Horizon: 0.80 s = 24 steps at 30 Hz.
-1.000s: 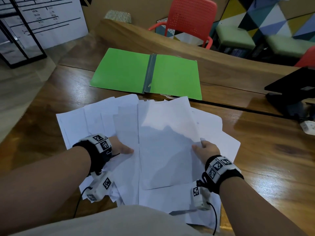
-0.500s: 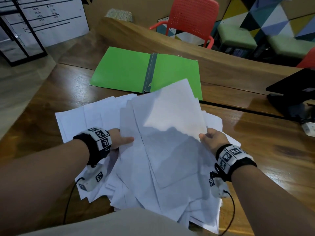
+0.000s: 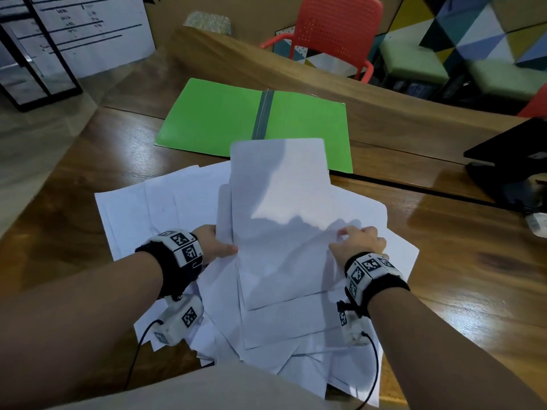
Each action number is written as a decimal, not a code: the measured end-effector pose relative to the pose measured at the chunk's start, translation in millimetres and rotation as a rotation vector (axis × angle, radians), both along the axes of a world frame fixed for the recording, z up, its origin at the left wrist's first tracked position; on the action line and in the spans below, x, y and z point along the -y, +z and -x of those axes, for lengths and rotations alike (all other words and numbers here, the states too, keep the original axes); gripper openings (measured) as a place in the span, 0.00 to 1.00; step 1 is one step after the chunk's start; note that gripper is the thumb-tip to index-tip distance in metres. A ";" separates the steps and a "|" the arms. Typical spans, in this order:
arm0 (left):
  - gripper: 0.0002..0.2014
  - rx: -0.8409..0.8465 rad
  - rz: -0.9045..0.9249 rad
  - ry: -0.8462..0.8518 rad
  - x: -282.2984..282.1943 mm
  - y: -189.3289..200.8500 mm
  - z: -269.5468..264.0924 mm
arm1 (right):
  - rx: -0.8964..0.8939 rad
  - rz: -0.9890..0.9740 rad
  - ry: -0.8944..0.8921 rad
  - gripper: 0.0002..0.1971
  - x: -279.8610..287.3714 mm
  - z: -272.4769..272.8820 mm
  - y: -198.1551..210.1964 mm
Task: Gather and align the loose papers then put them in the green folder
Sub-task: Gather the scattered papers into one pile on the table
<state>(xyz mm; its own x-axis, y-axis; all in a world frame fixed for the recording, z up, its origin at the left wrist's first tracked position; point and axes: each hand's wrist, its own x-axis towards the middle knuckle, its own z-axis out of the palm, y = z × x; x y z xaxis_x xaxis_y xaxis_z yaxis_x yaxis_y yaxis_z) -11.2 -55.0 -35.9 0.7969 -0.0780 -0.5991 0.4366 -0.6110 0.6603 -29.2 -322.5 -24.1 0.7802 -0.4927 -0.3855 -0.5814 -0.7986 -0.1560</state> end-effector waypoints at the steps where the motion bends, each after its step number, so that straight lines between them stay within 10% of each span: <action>1: 0.19 -0.006 0.015 0.010 0.0 -1.3 0.3 | -0.035 0.024 0.003 0.19 1.9 3.4 0.5; 9: 0.18 0.001 0.079 0.034 2.5 -3.6 3.3 | 0.080 -0.416 -0.161 0.41 -1.2 14.6 -5.5; 14: 0.20 0.005 0.087 0.048 1.4 -2.6 5.2 | 0.109 -0.472 -0.126 0.17 5.6 18.0 -3.2; 24: 0.23 -0.009 0.202 0.209 -5.9 -7.2 9.3 | 0.029 -0.289 -0.372 0.19 29.4 34.6 1.1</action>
